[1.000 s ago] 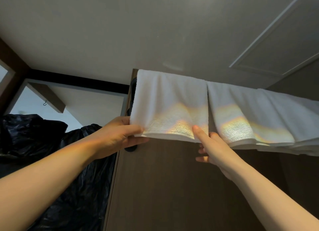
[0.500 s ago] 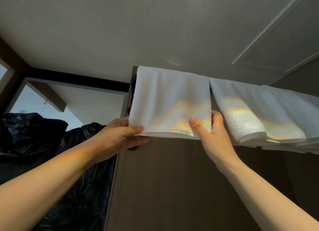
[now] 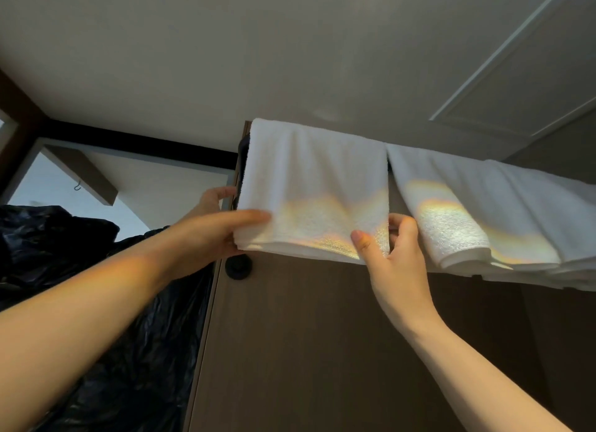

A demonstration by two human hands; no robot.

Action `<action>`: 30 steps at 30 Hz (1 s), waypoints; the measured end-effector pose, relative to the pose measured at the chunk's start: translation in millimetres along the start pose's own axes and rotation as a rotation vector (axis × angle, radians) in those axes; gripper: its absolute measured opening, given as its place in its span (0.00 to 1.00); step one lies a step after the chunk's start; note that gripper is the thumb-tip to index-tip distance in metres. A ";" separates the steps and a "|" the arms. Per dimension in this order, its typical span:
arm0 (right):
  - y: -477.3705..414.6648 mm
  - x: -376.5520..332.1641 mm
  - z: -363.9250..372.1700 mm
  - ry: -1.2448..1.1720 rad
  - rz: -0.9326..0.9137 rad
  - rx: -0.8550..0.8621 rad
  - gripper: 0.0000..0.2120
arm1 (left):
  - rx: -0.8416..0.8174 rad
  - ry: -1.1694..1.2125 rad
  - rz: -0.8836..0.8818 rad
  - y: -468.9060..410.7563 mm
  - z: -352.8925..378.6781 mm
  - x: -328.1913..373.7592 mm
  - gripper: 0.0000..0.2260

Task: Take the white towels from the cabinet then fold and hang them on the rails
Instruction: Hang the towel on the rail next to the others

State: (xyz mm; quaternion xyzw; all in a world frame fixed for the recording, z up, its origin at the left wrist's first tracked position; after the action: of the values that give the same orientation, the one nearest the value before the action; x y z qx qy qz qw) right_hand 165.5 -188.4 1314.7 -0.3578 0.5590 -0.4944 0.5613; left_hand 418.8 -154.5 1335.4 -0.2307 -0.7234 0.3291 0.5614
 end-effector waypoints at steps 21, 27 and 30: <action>-107.4 -106.2 104.5 0.900 -0.478 -0.265 0.24 | 0.272 -0.219 0.127 -24.8 -11.8 30.5 0.11; -109.8 -101.2 105.1 0.952 -0.513 -0.219 0.23 | 0.270 -0.208 0.127 -28.7 -11.3 29.0 0.11; -110.9 -101.1 100.3 0.953 -0.538 -0.215 0.24 | 0.264 -0.209 0.136 -31.7 -7.0 28.8 0.11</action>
State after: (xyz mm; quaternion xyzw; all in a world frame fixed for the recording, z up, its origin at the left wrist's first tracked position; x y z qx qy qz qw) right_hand 258.2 -135.3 1460.2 -0.2800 0.6871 -0.6677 0.0605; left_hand 419.1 -154.2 1378.8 -0.1680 -0.7110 0.4807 0.4849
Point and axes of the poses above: each hand's wrist, its own y-axis away from the middle knuckle, its own z-axis out of the palm, x = y × z, the point moved 10 cm from there along -y, towards the middle knuckle, and after that the axes turned 4 degrees about -y, right-handed, at the moved point
